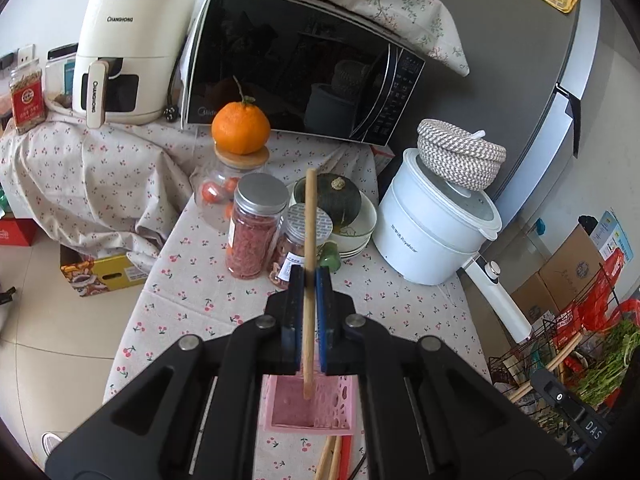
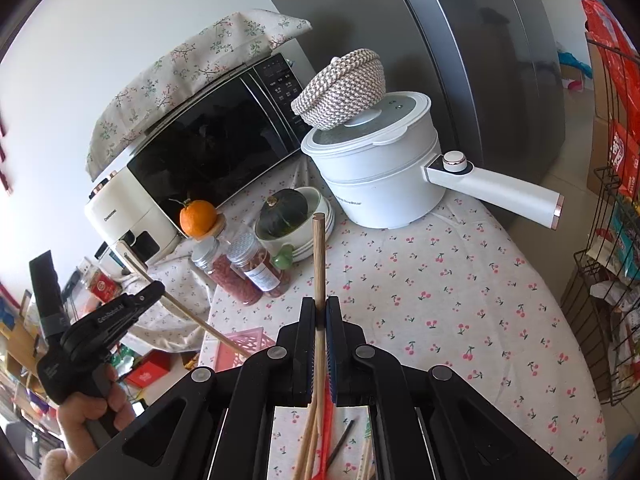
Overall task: Organize utensils
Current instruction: 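Lower the left chopstick into the pink basket and open, while right carries its chopstick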
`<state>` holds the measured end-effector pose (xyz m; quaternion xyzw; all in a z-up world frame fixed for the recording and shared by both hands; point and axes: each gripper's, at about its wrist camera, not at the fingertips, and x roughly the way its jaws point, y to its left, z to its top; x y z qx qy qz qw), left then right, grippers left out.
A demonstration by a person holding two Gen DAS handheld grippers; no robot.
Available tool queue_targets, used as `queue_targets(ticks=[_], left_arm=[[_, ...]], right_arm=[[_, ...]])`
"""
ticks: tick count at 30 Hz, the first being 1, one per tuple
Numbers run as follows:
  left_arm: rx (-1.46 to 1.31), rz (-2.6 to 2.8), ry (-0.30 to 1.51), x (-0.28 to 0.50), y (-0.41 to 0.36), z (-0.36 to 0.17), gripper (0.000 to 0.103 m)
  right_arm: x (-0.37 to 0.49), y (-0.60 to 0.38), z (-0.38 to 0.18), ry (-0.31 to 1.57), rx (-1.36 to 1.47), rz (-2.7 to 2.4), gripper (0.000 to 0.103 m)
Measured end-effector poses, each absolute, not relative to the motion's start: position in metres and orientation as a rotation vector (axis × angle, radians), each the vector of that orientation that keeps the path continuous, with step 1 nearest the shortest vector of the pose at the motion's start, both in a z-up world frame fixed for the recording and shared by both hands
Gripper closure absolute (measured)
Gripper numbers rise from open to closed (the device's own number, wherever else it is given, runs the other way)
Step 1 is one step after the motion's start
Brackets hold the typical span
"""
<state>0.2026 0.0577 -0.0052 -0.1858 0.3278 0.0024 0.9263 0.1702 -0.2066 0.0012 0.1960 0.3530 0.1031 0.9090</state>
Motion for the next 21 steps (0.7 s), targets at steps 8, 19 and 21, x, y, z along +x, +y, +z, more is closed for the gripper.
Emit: queue_targets(ticks=[8,19,21], left_arm=[[-0.4,-0.038,0.839,0.227,0.057,-0.036,0.096],[-0.335,-0.06,0.827,0.199,0.065,-0.023,0.041],[-0.308,-0.057,0.842,0.187,0.066,-0.02,0.034]], right_arm=[[0.176,-0.199,0.006,0.725,0.427,0.25,0.098],[0.165,-0.184,0.04,0.624,0.466,0.304,0.098],[0.165,-0.179,0.046,0.595,0.474,0.312,0.098]])
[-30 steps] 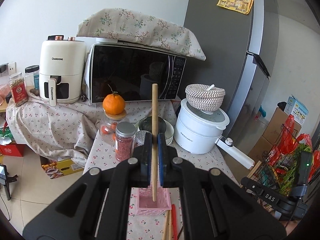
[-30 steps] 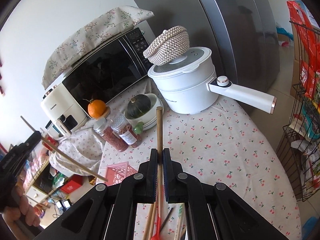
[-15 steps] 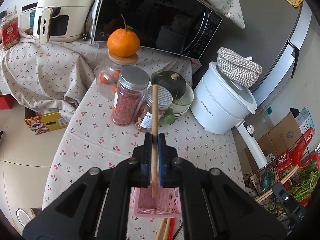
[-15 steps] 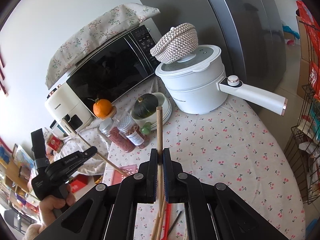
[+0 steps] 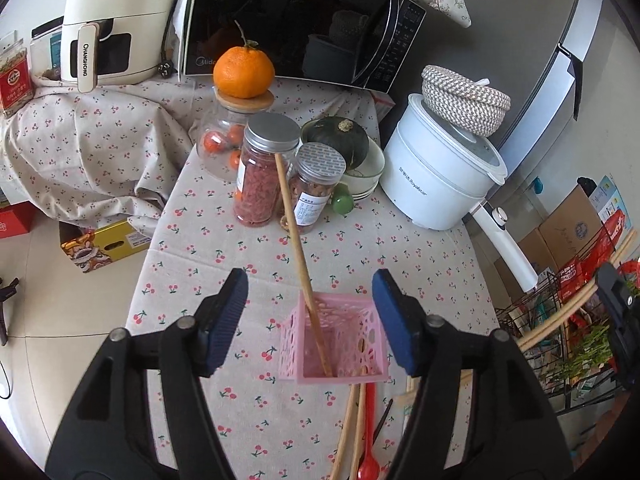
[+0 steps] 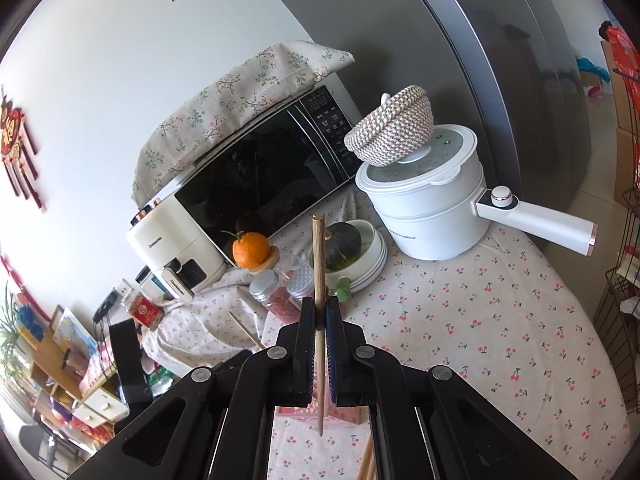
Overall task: Organize utensils
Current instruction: 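Lower the left chopstick into the pink basket and open, while right carries its chopstick, then lower the right gripper's chopstick into the pink basket and open the right gripper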
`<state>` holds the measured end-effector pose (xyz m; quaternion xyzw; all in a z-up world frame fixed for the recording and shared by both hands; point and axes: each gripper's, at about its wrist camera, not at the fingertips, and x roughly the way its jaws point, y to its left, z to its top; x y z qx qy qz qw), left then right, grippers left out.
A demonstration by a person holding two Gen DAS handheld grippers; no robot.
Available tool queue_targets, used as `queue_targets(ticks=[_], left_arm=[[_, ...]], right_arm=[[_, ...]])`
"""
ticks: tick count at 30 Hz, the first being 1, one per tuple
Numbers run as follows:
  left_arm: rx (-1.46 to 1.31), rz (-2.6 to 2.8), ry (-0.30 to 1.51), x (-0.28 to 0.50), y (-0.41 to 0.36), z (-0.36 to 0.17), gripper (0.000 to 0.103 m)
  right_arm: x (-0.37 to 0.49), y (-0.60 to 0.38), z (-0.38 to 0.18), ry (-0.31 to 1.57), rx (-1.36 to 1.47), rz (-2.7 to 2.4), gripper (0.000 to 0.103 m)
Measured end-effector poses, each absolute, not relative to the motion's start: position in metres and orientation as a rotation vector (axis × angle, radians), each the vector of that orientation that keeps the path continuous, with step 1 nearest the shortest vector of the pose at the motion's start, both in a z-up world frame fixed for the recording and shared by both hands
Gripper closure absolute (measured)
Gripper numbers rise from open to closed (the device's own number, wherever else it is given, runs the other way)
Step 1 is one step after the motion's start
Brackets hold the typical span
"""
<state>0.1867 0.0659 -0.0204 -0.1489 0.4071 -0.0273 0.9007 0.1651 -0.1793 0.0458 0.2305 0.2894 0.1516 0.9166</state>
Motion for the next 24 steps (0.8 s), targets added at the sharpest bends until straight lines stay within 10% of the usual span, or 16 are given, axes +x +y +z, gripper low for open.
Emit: queue_targets(ticks=[24], left_arm=[[-0.201,0.006,0.985,0.123,0.079,-0.068,0.023]], right_arm=[[0.241,-0.091,-0.038,0.669,0.355,0.294,0.098]])
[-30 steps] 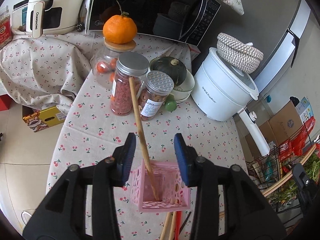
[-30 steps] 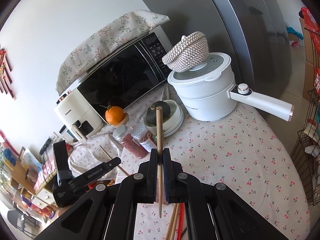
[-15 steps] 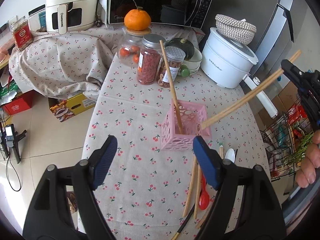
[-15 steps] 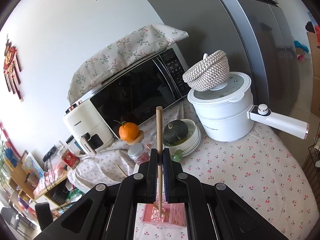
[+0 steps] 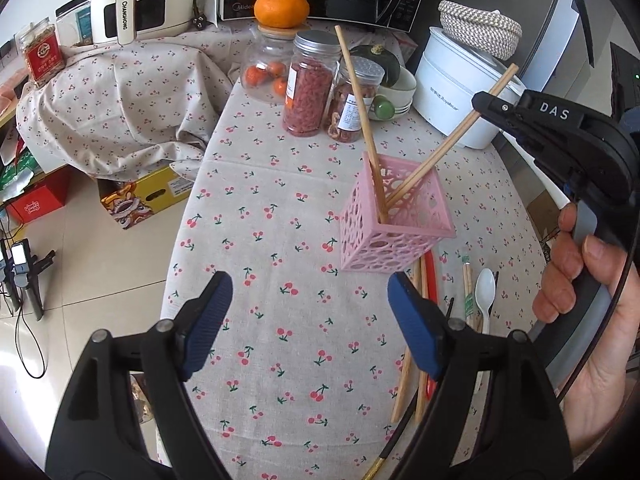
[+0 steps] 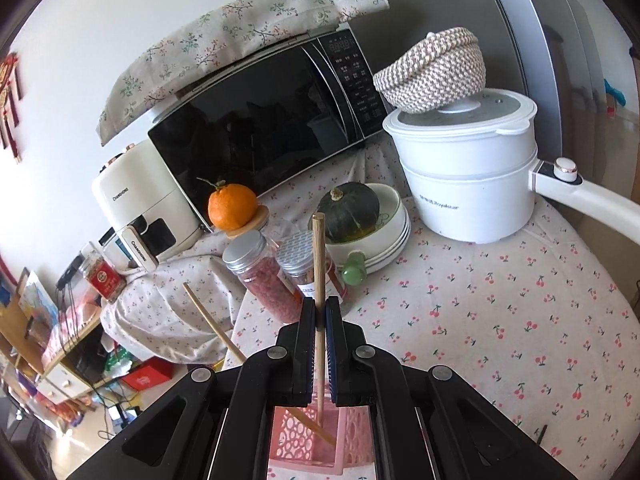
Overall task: Organize utensils
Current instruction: 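Lower the right gripper's chopstick into the pink basket and open the right gripper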
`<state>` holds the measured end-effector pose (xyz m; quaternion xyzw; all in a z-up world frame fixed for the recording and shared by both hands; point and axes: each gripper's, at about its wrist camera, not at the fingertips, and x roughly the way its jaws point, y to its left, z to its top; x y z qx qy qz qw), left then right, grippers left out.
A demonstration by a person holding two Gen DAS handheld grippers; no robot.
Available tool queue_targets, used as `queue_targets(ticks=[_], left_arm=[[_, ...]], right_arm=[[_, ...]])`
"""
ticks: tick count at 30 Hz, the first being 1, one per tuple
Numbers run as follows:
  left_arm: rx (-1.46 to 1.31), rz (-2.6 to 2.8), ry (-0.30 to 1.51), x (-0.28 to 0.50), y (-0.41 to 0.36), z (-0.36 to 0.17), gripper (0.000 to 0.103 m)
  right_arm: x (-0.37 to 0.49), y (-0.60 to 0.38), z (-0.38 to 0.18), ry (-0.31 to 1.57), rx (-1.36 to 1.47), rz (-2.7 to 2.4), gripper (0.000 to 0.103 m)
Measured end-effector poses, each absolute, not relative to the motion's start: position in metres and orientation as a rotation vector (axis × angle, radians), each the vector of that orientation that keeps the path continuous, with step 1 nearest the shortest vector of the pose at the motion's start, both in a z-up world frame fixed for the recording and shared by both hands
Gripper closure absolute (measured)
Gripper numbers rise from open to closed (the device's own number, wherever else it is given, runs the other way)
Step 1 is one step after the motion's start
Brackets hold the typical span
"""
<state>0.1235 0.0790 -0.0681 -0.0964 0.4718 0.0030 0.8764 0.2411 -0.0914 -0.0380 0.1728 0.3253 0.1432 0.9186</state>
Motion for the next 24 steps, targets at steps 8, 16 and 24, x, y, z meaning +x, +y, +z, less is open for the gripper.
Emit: queue_targets(ticks=[8,16,24], left_arm=[[-0.208,-0.004,0.988,0.123,0.075,-0.073,0.023],[-0.226,-0.028,0.997,0.123,0.074,-0.075,0.023],[-0.234,-0.074,1.051,0.121,0.064,-0.082,0.023]], right_arm=[[0.249,-0.101,-0.052,0.742,0.42,0.289,0.089],[0.226,-0.126,-0.023,0.703,0.415,0.278,0.037],[0.185,-0.169,-0.013,0.76,0.369,0.177,0.028]])
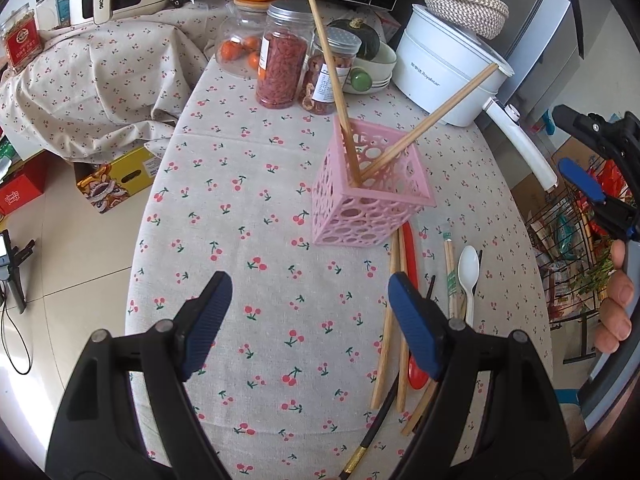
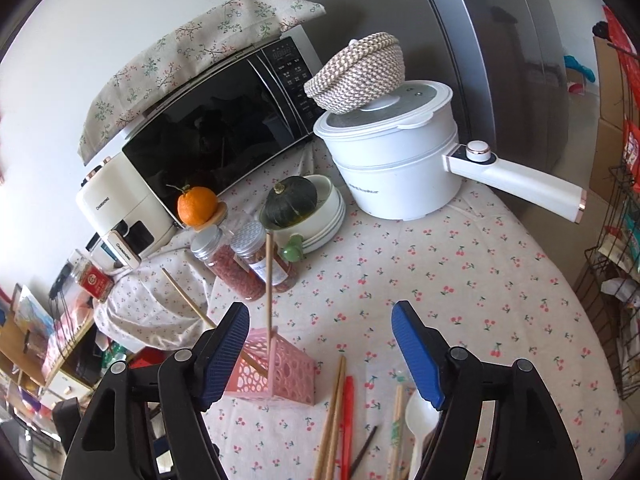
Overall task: Organize utensils
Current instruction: 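Lower the right gripper's chopstick into the pink basket and open the right gripper, then grasp another wooden chopstick with the left gripper while the right gripper grasps one too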
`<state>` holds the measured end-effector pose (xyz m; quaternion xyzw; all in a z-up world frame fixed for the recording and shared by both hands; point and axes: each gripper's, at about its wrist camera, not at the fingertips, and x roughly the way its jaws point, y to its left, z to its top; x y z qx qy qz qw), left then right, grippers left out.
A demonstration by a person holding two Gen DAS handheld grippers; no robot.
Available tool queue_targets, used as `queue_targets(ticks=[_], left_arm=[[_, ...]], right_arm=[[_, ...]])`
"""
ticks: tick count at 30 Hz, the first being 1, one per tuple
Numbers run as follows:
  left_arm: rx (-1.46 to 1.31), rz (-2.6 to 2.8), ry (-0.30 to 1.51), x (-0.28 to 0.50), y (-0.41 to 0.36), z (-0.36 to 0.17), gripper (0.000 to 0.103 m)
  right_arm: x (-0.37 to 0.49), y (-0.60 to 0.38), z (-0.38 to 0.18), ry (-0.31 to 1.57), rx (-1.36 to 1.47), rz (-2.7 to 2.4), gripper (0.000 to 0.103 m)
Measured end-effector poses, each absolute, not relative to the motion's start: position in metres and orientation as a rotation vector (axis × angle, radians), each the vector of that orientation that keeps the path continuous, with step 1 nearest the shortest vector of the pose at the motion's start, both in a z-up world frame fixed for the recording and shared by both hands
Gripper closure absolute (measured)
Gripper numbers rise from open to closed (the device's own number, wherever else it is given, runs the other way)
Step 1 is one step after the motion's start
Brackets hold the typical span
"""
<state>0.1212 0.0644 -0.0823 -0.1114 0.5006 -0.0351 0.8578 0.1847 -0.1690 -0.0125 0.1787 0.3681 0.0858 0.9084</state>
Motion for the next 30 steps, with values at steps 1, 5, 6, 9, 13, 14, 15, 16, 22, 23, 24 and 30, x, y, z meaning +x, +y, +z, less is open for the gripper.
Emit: queue_targets(ticks=[1,5,6,9,13,14,15,16,22,23,24,30], left_arm=[[-0.234,-0.078,1.064,0.122,0.063,-0.085,0.023],[-0.238,-0.099,1.119,0.121,0.053,-0.096,0.023],[-0.237,-0.105,1.128,0.121,0.05,-0.098,0.023],[-0.243,-0.129,1.152,0.12,0.042,-0.105,0.023],[-0.267,-0.175,1.166,0.122,0.035,-0.115,0.023],[-0.272,-0.186,1.163,0.123,0.033,-0.118,0.026],[-0.283,-0.202,1.158,0.124,0.031,-0.12,0.034],[-0.297,-0.221,1.159,0.126,0.03,-0.124,0.039],[-0.36,-0.289,1.153,0.141,0.013,-0.144,0.076],[-0.364,-0.297,1.151,0.144,0.009,-0.146,0.081],[-0.364,-0.303,1.149,0.146,0.006,-0.148,0.085],[-0.288,-0.319,1.147,0.156,-0.015,-0.155,0.092]], right_arm=[[0.18,-0.175,-0.014,0.775,0.364,0.161,0.027],[0.16,-0.193,-0.022,0.841,0.352,0.112,0.024],[0.156,-0.196,-0.025,0.856,0.349,0.103,0.024],[0.143,-0.207,-0.036,0.891,0.346,0.085,0.023],[0.133,-0.216,-0.055,0.947,0.35,0.065,0.022],[0.132,-0.219,-0.059,0.961,0.352,0.064,0.022],[0.13,-0.22,-0.063,0.974,0.349,0.064,0.022],[0.13,-0.22,-0.066,0.986,0.341,0.065,0.022],[0.131,-0.22,-0.082,1.038,0.313,0.076,0.022],[0.132,-0.221,-0.084,1.045,0.318,0.079,0.022],[0.132,-0.221,-0.085,1.051,0.323,0.08,0.022],[0.137,-0.225,-0.089,1.067,0.314,0.078,0.022]])
